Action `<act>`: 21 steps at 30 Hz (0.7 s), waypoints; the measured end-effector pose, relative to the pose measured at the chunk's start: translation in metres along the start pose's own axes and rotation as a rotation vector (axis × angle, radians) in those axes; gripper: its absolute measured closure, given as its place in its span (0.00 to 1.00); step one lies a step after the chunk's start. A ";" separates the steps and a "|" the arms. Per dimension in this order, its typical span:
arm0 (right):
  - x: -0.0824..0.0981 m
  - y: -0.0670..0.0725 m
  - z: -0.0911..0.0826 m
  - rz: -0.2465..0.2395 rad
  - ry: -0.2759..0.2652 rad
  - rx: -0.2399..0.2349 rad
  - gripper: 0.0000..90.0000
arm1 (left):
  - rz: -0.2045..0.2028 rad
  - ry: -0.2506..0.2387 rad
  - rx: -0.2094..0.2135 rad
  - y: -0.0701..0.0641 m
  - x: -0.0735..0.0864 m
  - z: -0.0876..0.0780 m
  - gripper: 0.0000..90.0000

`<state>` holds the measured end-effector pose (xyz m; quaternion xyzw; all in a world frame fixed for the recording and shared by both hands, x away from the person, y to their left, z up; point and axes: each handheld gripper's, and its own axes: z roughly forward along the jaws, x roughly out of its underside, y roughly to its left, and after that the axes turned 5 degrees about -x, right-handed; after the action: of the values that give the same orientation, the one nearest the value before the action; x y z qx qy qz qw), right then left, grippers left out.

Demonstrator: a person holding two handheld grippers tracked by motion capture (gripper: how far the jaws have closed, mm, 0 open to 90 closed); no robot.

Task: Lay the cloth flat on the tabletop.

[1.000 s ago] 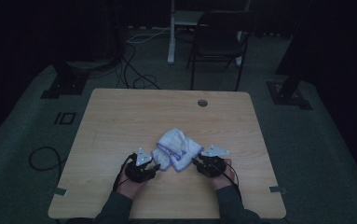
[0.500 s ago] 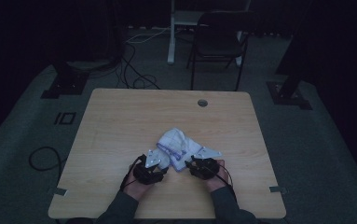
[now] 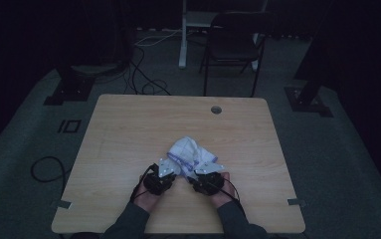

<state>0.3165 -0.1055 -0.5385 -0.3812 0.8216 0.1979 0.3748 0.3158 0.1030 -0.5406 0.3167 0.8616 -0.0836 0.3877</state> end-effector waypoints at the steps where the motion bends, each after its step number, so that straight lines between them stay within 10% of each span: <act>1: 0.000 0.001 0.001 -0.004 0.002 -0.002 0.68 | 0.000 0.002 0.000 0.000 0.000 0.000 0.95; 10: 0.001 0.004 0.009 -0.024 0.038 0.008 0.67 | -0.005 0.001 -0.002 0.001 0.000 0.001 0.96; 21: 0.001 -0.002 0.007 -0.006 0.037 0.035 0.96 | -0.005 0.005 -0.003 0.001 -0.001 0.001 0.97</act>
<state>0.3205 -0.1033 -0.5440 -0.3804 0.8306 0.1753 0.3670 0.3170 0.1028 -0.5402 0.3141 0.8635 -0.0827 0.3858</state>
